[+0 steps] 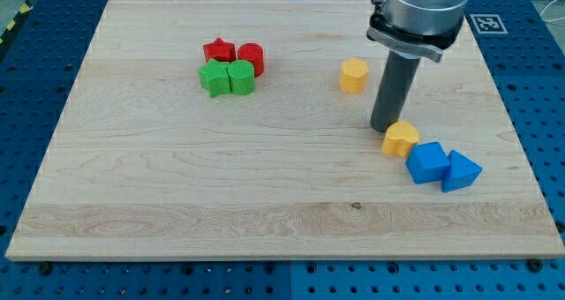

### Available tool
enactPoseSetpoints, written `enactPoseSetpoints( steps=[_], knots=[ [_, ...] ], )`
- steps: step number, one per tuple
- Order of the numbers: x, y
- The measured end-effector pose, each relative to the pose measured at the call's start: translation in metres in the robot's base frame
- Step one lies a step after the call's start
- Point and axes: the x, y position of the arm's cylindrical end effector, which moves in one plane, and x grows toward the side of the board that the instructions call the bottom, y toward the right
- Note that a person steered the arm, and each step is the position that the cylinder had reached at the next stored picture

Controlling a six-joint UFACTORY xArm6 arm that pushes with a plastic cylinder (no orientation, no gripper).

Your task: Slide the yellow hexagon closwer to the blue triangle

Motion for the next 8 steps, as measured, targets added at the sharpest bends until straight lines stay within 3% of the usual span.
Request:
enactPoseSetpoints(
  steps=[2, 7, 8],
  knots=[
    [0.008, -0.003],
    [-0.088, -0.102],
    [-0.1, -0.087]
  ],
)
